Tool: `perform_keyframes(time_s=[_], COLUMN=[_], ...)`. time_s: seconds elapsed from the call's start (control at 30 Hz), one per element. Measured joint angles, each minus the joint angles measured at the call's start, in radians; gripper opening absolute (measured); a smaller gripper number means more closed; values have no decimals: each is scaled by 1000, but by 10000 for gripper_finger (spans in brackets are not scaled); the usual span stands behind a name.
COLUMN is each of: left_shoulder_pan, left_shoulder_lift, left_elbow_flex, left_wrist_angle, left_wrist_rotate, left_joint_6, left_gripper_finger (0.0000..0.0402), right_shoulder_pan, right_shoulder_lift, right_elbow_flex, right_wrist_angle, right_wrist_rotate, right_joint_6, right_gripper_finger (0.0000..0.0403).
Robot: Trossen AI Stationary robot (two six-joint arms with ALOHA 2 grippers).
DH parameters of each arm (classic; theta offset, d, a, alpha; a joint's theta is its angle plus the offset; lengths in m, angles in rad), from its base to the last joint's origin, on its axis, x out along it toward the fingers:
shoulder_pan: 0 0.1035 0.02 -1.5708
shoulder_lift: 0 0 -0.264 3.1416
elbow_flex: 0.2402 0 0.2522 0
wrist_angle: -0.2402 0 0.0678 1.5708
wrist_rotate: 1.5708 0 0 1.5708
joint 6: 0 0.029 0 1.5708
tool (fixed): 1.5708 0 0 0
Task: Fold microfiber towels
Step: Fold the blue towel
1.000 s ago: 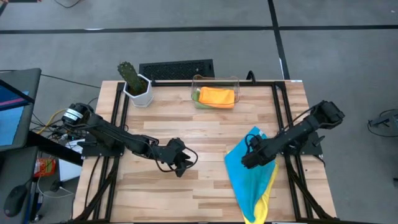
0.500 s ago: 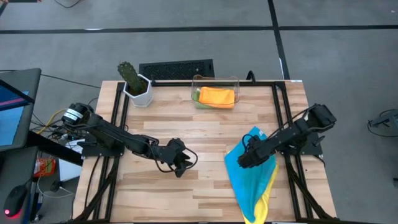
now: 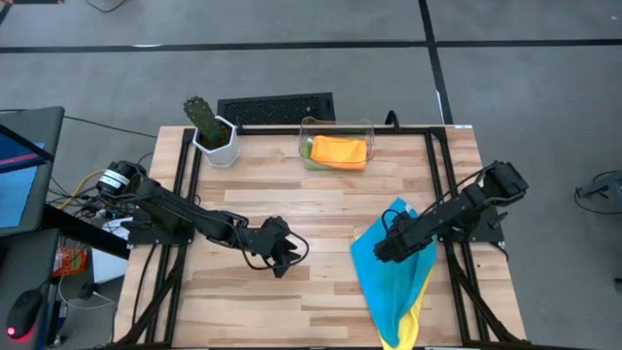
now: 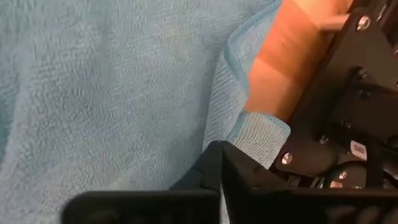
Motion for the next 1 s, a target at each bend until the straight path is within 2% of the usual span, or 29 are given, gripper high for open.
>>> perform_keyframes(time_s=[0.2,0.4,0.57,0.67,0.8,1.0], left_shoulder_pan=[4,45,104,134,155,159], left_shoulder_lift=[0,0,0,0,0,0], left_elbow_flex=[0,0,14,22,22,22], left_wrist_angle=[36,159,205,209,209,195], left_wrist_rotate=[1,2,15,36,76,96], left_joint_6=[-2,57,102,115,120,130], left_gripper_finger=[161,161,161,161,161,161], right_shoulder_pan=[51,184,286,287,239,127], right_shoulder_lift=[-58,-163,-179,-164,-112,-46], right_elbow_flex=[37,128,170,153,118,59], right_wrist_angle=[-2,61,-8,-38,-86,-1], right_wrist_rotate=[-18,93,137,92,12,3], right_joint_6=[75,257,371,378,364,326], right_gripper_finger=[14,11,15,53,130,245])
